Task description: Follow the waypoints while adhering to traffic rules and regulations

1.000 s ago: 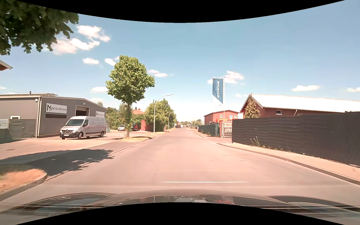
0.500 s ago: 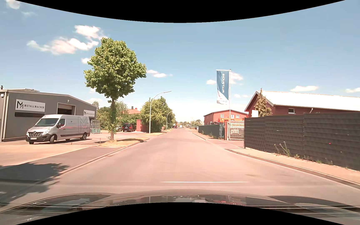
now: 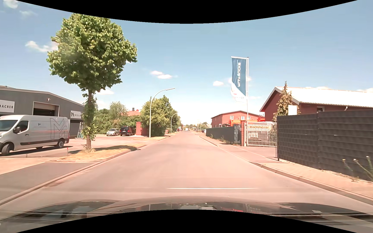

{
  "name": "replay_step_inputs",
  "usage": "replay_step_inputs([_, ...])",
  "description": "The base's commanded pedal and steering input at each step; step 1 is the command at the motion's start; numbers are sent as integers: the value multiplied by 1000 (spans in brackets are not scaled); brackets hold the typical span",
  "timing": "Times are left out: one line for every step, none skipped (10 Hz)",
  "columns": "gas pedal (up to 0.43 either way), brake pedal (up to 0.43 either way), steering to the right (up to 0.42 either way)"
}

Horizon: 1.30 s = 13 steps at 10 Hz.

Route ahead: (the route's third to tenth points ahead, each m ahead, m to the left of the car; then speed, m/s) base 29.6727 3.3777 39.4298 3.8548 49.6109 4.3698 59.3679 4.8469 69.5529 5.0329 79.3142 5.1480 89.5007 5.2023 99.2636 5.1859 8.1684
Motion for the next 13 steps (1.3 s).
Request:
replay_step_inputs([169, 0, 1])
replay_step_inputs([169, 0, 1])
replay_step_inputs([169, 0, 0])
replay_step_inputs([169, 0, -1])
replay_step_inputs([169, 0, -1])
replay_step_inputs([157, 0, -2])
replay_step_inputs([157, 0, -4])
replay_step_inputs([157, 0, -5])
replay_step_inputs([157, 0, -6])
replay_step_inputs([157, 0, -6])
replay_step_inputs([150, 0, -6])
replay_step_inputs([138, 0, -6])
replay_step_inputs([130, 0, -6])
